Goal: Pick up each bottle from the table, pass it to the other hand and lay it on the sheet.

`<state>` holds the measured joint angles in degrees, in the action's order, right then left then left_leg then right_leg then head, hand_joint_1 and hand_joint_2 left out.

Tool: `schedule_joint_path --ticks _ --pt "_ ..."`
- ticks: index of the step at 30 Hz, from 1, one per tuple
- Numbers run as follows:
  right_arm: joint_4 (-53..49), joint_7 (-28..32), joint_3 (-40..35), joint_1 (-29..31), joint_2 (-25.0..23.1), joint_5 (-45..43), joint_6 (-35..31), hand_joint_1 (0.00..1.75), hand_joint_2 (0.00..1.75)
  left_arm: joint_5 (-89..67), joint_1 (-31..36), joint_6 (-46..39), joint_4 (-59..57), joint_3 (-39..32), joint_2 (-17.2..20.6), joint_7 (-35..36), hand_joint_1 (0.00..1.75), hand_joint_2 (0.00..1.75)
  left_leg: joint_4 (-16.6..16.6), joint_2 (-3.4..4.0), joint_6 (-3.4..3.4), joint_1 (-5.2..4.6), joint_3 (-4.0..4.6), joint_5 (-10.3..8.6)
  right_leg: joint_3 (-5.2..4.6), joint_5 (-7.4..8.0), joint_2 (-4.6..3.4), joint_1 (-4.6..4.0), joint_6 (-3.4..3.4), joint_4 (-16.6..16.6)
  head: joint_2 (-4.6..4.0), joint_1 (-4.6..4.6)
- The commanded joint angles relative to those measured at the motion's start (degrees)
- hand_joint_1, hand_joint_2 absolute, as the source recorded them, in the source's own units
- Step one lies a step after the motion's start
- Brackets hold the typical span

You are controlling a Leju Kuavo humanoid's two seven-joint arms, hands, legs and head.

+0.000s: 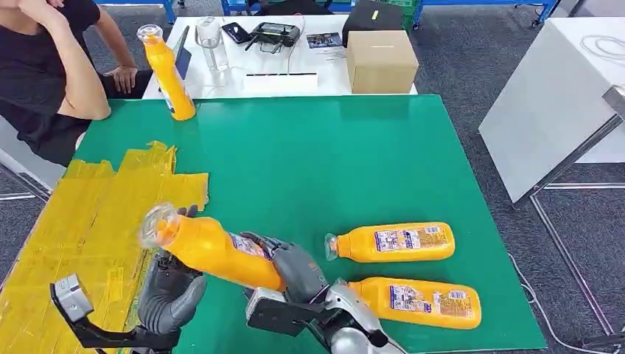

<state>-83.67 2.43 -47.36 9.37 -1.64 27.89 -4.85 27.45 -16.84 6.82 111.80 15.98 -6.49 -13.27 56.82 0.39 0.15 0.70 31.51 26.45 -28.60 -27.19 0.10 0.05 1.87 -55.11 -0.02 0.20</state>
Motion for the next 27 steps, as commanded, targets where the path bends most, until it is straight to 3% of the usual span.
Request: schedule_joint_path --ticks 1,14,27 --pt "3.33 -0.28 -2.58 3.03 0.74 -0.05 0.4 1.75 1.75 0.24 0.38 0.14 -1.66 1.07 2.06 0.33 0.0 1.75 -0.05 0.01 0.02 -0.02 -0.09 0.01 0.08 0.0 -0.04 0.02 0.0 0.04 0.0 -0.02" --pt "3.99 0.87 -9.5 5.84 0.43 -2.34 6.39 1.75 1.75 -0.74 1.6 0.5 -4.07 -1.58 1.32 0.21 0.0 1.75 -0.08 0.01 0.02 -0.04 -0.11 -0.01 0.08 0.01 -0.03 0.03 -0.01 0.05 0.0 -0.02" --pt "2.96 1.17 -10.43 6.82 -0.07 -4.5 6.79 1.75 1.75 -1.4 2.06 -0.41 -5.74 -2.01 1.06 0.29 0.0 1.75 -0.08 -0.01 0.02 -0.03 -0.12 -0.02 0.1 0.01 -0.02 0.03 -0.02 0.05 0.0 -0.02"
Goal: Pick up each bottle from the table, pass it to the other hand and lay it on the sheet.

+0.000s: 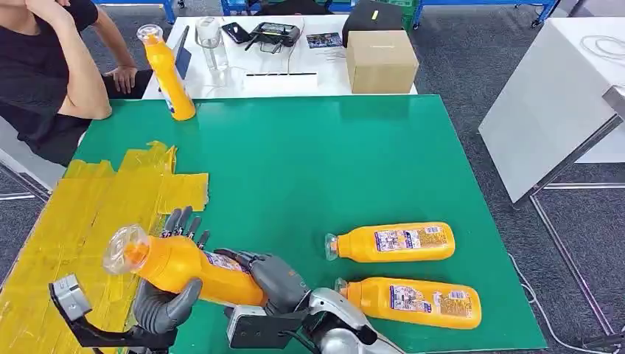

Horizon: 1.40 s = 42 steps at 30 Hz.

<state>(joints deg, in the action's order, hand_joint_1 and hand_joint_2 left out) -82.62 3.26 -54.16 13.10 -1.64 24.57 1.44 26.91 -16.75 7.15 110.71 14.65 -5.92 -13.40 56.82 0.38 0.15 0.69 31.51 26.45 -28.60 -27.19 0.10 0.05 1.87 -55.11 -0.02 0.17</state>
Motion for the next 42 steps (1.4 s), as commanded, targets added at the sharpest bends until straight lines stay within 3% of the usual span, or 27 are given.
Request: schedule_joint_path --ticks 1,2,3,4,25,26,27,28,29,35,42 --pt "1.92 0.33 -3.67 3.11 -0.07 -1.27 0.49 1.75 1.75 -0.95 2.09 -0.69 -4.81 -0.58 0.57 0.45 0.0 1.75 -0.06 0.01 0.01 -0.02 -0.11 -0.01 0.08 0.01 -0.04 0.02 -0.01 0.04 0.0 0.0" --pt "1.92 0.33 -3.74 3.22 -0.05 -1.43 0.46 1.75 1.75 -1.12 2.19 -0.68 -4.98 -0.51 0.64 0.43 0.0 1.75 -0.08 0.01 0.02 -0.02 -0.11 -0.02 0.08 0.02 -0.04 0.02 -0.02 0.05 0.0 0.0" --pt "1.91 0.33 -3.74 3.25 -0.06 -1.49 0.45 1.75 1.75 -1.12 2.21 -0.64 -5.07 -0.51 0.69 0.42 1.68 1.75 -0.09 0.0 0.03 -0.02 -0.15 -0.02 0.12 0.02 -0.04 0.02 -0.02 0.07 0.0 0.0" --pt "1.87 0.33 -3.77 3.28 -0.04 -1.58 0.43 1.75 1.75 -1.11 2.22 -0.62 -5.13 -0.6 0.62 0.31 1.75 1.75 -0.07 -0.02 0.02 -0.04 -0.09 -0.02 0.07 0.01 -0.01 0.03 -0.01 0.04 0.0 0.0" --pt "0.55 0.13 -1.58 2.28 1.12 -2.12 -1.37 1.75 1.75 -2.79 2.17 0.1 -4.7 -1.37 0.4 -1.98 1.75 1.75 -0.06 -0.03 0.02 -0.02 -0.09 -0.01 0.08 0.01 0.01 0.02 0.0 0.06 0.0 0.0" --pt "-0.17 0.43 -0.94 1.72 1.2 -1.78 -2.56 1.5 1.75 -3.47 2.23 -0.25 -4.46 -1.69 0.53 -2.21 1.75 1.75 -0.07 -0.04 0.03 -0.02 -0.13 0.0 0.12 0.0 0.01 0.02 0.0 0.07 0.0 0.0" --pt "-1.11 0.68 0.18 0.69 1.38 -0.67 -4.69 0.14 1.75 -5.84 2.24 -1.56 -4.06 -2.26 0.68 -3.09 1.75 1.75 -0.08 -0.06 0.04 -0.03 -0.17 0.0 0.16 -0.01 0.02 0.03 0.0 0.07 0.0 0.0" --pt "-1.87 0.84 1.04 -0.06 1.53 -0.6 -5.52 0.0 1.75 -7.38 2.21 -2.61 -3.77 -2.81 0.7 -3.5 1.75 1.75 -0.06 -0.06 0.03 -0.03 -0.09 -0.01 0.09 0.0 0.04 0.02 0.0 0.05 0.0 0.0" --pt "-4.0 1.4 2.93 -1.79 2.42 -0.99 -6.71 0.0 0.0 -10.63 2.32 -4.44 -3.14 -4.05 1.2 -4.17 1.75 1.75 -0.07 -0.11 0.03 -0.02 -0.13 -0.01 0.14 -0.02 0.08 0.02 -0.01 0.07 0.0 0.0" --pt "-7.77 2.65 6.34 -5.19 4.1 -1.02 -8.07 0.0 0.0 -15.12 2.67 -6.19 -2.9 -6.94 1.59 -4.85 1.75 1.75 -0.03 -0.14 0.03 -0.01 -0.06 -0.02 0.07 -0.01 0.11 0.02 0.0 0.04 0.0 0.0" --pt "-13.68 4.45 13.07 -11.67 6.43 -0.5 -9.45 0.0 0.0 -35.93 7.68 -16.78 -7.9 -16.43 2.76 -6.57 1.75 1.75 -0.06 -0.2 0.02 -0.02 -0.05 -0.05 0.06 -0.01 0.18 0.02 -0.01 0.05 0.0 0.0"
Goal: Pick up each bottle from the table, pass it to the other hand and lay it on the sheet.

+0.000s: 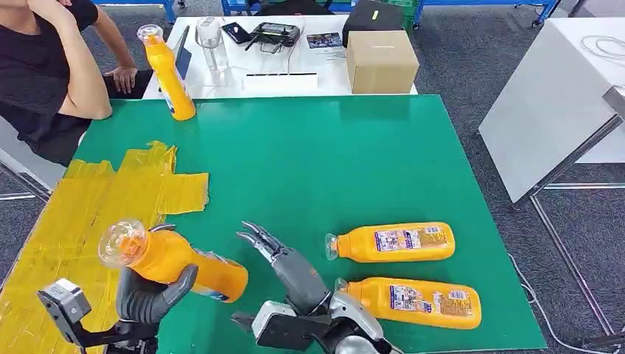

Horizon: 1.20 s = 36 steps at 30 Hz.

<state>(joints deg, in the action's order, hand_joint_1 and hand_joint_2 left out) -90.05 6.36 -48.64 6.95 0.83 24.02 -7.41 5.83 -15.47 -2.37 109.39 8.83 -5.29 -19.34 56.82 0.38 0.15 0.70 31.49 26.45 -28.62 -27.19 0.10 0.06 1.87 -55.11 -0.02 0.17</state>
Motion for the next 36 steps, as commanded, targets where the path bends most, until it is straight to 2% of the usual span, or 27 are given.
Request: schedule_joint_path --ticks 1,4,7,10,18,26,36 --pt "-6.57 1.48 7.98 -5.77 4.03 0.05 -0.47 0.0 0.0 -18.4 7.16 -8.32 -7.46 -11.43 2.53 -0.69 1.75 1.75 -0.11 -0.27 0.02 -0.03 -0.09 -0.08 0.16 0.0 0.24 0.03 -0.01 0.09 0.0 -0.02" --pt "-6.57 1.48 7.98 -5.77 4.03 0.05 -0.47 0.0 0.0 -18.4 7.16 -8.32 -7.46 -11.43 2.53 -0.69 1.75 1.75 -0.09 -0.11 0.02 -0.04 -0.1 -0.05 0.12 0.01 0.08 0.03 -0.01 0.06 0.0 0.0" --pt "-7.63 1.92 8.78 -6.53 3.82 0.11 -0.32 0.0 0.0 -39.32 8.46 -15.3 -10.37 -10.61 4.44 1.33 1.75 1.75 -0.1 -0.12 0.04 -0.02 -0.15 -0.03 0.18 0.0 0.08 0.02 -0.02 0.09 0.0 0.02" --pt "-9.79 2.09 9.46 -7.36 4.41 -0.39 0.72 0.0 0.0 -66.48 10.34 -20.12 -15.91 -8.88 7.86 8.17 1.75 1.75 -0.12 -0.23 0.03 -0.04 -0.13 -0.06 0.18 -0.01 0.2 0.04 -0.01 0.09 0.0 -0.02" --pt "-8.43 1.07 7.62 -3.91 3.87 -2.13 3.07 0.0 0.0 -94.93 13.91 -23.74 -32.76 0.09 13.33 18.37 1.75 1.75 -0.16 -0.12 0.02 -0.08 -0.18 -0.09 0.16 0.02 0.1 0.07 -0.01 0.09 0.0 0.0" --pt "-7.31 0.11 6.73 -2.06 3.06 -2.79 3.76 0.0 0.0 -93.22 17.13 -19.31 -42.69 4.46 16.09 17.95 1.75 1.75 -0.16 -0.07 0.03 -0.04 -0.24 -0.05 0.24 0.01 0.04 0.03 -0.03 0.11 0.0 -0.02" --pt "-7.31 0.11 6.73 -2.06 3.06 -2.79 3.76 0.0 0.0 -93.22 17.13 -19.31 -42.69 4.46 16.09 17.95 1.75 1.75 -0.08 -0.07 0.02 -0.04 -0.25 -0.03 0.28 0.03 0.0 0.04 -0.01 0.02 0.0 0.0"
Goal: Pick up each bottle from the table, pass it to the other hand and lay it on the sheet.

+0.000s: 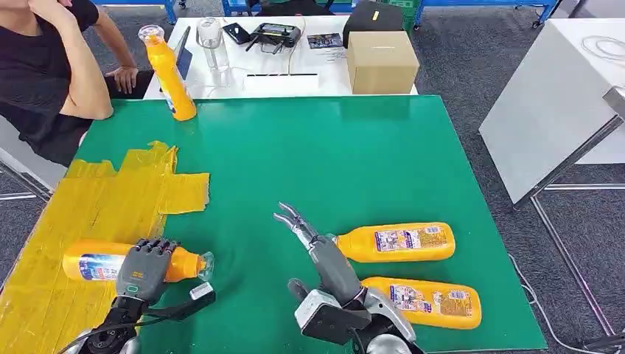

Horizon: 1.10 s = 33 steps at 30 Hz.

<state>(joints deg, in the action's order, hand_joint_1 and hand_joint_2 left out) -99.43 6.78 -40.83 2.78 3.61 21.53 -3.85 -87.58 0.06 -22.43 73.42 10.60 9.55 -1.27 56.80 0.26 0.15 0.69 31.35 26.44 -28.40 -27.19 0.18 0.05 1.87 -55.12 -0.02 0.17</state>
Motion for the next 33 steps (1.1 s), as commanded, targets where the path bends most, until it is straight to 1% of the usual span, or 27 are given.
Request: schedule_joint_path --ticks 1,5,7,11,12,13,16,17,20,22,25,33 --pt "2.07 -0.3 -1.08 2.11 0.28 -0.3 0.19 0.0 0.0 0.19 1.6 0.74 -6.72 2.69 1.25 -0.12 1.75 1.75 -0.08 0.05 0.03 -0.04 -0.14 -0.04 0.09 0.05 -0.09 0.03 -0.01 0.04 0.0 0.0" --pt "2.07 -0.3 -1.08 2.11 0.28 -0.3 0.19 0.0 0.0 0.19 1.6 0.74 -6.72 2.69 1.25 -0.12 1.75 1.75 -0.1 0.04 0.03 -0.02 -0.22 -0.1 0.15 0.12 -0.11 0.02 -0.02 0.05 0.0 0.0" --pt "2.14 -0.34 -1.07 2.18 0.23 -0.37 0.2 0.0 0.0 1.99 1.57 2.04 -6.51 2.72 1.53 -1.17 1.75 1.75 -0.08 -0.06 0.03 -0.02 -0.32 -0.07 0.26 0.07 -0.07 0.02 -0.01 0.04 0.0 0.0" --pt "2.51 -0.52 -1.07 2.59 -0.1 -0.59 0.46 0.0 0.0 6.44 1.87 3.57 -6.94 2.06 1.88 -3.55 1.75 1.75 -0.09 0.0 0.03 -0.02 -0.35 -0.1 0.27 0.1 -0.14 0.02 -0.02 0.04 0.0 0.0" --pt "2.62 -0.54 -1.09 2.67 -0.16 -0.65 0.57 0.0 0.0 7.28 2.05 4.17 -7.07 1.88 2.06 -3.95 0.38 1.75 -0.1 -0.01 0.03 -0.02 -0.37 -0.11 0.29 0.11 -0.13 0.02 -0.02 0.05 0.0 0.0" --pt "2.71 -0.55 -1.07 2.69 -0.24 -0.66 0.57 0.0 0.0 9.57 2.01 4.55 -6.88 1.22 1.83 -4.91 0.0 1.75 -0.09 -0.03 0.02 -0.03 -0.46 -0.07 0.39 0.05 -0.09 0.03 -0.01 0.03 0.0 0.0" --pt "2.99 -0.55 -1.1 2.79 -0.37 -0.67 0.69 0.0 0.0 13.12 1.76 6.22 -5.84 0.69 2.12 -6.85 0.0 1.75 -0.1 -0.02 0.04 -0.01 -0.37 -0.12 0.3 0.12 -0.09 0.01 -0.02 0.05 0.0 0.0" --pt "3.01 -0.55 -1.07 2.77 -0.39 -0.68 0.69 0.0 0.0 13.53 1.55 6.41 -5.27 0.77 2.27 -7.24 0.0 0.0 -0.09 0.0 0.03 0.0 -0.32 -0.13 0.26 0.13 -0.09 0.0 -0.02 0.04 0.0 0.0" --pt "3.1 -0.56 -1.03 2.77 -0.45 -0.68 0.8 0.0 0.0 15.42 1.11 7.28 -3.88 0.64 2.56 -8.3 0.0 0.0 -0.12 0.06 0.04 -0.01 -0.36 -0.13 0.3 0.15 -0.13 0.01 -0.01 0.07 0.0 0.0" --pt "3.2 -0.55 -1.03 2.78 -0.51 -0.65 0.95 0.0 0.0 15.79 0.95 7.46 -3.32 0.6 2.78 -8.34 0.0 0.0 -0.06 -0.06 0.01 -0.02 -0.46 -0.07 0.46 0.04 0.02 0.02 0.0 0.02 0.0 0.0" --pt "3.29 -0.54 -1.01 2.76 -0.56 -0.64 0.99 0.0 0.0 16.96 0.81 7.63 -2.87 0.13 2.71 -8.82 0.0 0.0 -0.06 -0.04 0.01 -0.02 -0.47 -0.06 0.47 0.04 0.0 0.02 0.0 0.02 0.0 -0.02" --pt "3.54 -0.44 -1.06 2.88 -0.69 -0.61 1.18 0.0 0.0 19.76 0.17 7.43 -1.22 -1.28 2.42 -10.64 0.0 0.0 -0.09 0.01 0.0 -0.02 -0.36 -0.09 0.31 0.08 -0.06 0.0 -0.03 0.03 0.0 0.0"
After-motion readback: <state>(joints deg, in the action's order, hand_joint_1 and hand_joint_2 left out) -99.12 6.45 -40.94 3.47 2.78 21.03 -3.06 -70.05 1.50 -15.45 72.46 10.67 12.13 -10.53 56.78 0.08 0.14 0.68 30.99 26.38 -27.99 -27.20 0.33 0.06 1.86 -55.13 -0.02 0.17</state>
